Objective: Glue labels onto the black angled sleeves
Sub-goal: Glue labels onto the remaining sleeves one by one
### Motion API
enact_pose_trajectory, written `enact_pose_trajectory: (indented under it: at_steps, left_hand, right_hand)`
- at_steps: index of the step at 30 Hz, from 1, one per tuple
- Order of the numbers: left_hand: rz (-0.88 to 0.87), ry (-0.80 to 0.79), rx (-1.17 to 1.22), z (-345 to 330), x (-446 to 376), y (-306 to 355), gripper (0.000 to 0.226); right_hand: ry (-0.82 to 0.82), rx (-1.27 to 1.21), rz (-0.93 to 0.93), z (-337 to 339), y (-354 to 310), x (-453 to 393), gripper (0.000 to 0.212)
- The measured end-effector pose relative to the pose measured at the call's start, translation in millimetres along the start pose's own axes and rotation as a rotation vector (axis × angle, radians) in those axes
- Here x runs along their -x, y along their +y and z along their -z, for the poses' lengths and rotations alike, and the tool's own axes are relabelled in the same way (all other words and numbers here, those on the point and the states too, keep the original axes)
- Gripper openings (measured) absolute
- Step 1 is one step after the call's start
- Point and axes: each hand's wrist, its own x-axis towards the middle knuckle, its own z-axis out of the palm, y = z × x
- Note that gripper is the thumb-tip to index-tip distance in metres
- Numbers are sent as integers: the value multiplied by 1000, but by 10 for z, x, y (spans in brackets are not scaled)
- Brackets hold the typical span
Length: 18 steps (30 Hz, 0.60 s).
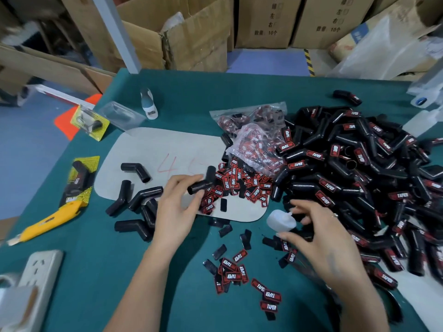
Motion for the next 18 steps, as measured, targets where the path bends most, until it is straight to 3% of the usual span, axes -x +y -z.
enact_pose_trajectory:
  at_steps: [3,6,9,13,16,18]
  left_hand:
    - [77,-102,460,-45,121,195,31]
    - [155,-98,705,-92,187,249,22]
    - [203,-102,968,-139,194,312,20]
    - [261,-219,1206,-126,217,383,34]
    - [329,-291,1221,-114,255,419,42]
    - [348,-322,1226,-135,278,447,35]
  right_hand:
    - [37,92,41,-94,-71,-14,30]
    - [80,9,47,-136,-111,-35,15]
    - [149,-323,43,-144,-117,-5,34]
    - [41,-1025,55,-134,-246,75,24]
    - [23,-1163,44,-157,-335,92,38]
    - [39,-1151,11,-164,-378,91,39]
